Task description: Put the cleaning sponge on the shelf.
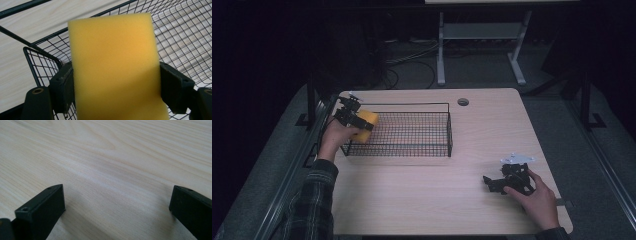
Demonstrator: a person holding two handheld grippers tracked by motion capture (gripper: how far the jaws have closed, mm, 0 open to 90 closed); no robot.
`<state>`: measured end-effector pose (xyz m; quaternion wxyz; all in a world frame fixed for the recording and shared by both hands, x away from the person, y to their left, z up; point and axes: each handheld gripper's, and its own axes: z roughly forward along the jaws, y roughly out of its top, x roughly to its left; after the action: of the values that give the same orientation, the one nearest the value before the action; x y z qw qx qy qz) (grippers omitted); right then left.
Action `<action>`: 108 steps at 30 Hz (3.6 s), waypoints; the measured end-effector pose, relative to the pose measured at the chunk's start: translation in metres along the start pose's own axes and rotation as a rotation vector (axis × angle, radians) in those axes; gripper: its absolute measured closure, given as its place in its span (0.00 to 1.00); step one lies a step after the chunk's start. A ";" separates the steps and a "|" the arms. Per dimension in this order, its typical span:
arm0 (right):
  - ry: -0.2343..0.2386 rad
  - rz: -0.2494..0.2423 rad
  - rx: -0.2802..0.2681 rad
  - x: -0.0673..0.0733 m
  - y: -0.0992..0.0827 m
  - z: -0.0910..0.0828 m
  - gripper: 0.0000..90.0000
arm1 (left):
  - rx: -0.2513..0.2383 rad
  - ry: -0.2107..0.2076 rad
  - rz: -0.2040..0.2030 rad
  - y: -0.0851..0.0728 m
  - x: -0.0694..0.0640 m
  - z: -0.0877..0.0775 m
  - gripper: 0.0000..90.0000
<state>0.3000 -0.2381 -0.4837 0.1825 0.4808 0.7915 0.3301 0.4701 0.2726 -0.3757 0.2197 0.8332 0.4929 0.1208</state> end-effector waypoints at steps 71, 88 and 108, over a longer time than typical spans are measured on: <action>0.000 0.003 0.002 0.000 0.000 0.000 0.00 | -0.175 -0.004 0.028 -0.054 -0.037 -0.051 0.19; 0.000 0.003 0.002 0.000 0.000 0.000 0.00 | -0.230 0.006 0.022 -0.098 -0.057 -0.050 0.19; -0.001 0.002 0.001 0.000 0.000 0.000 0.00 | -0.274 0.005 0.055 -0.149 -0.077 -0.037 0.19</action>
<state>0.2998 -0.2380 -0.4836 0.1825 0.4817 0.7912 0.3297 0.3029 0.2762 -0.4141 0.3266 0.8083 0.4494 0.1951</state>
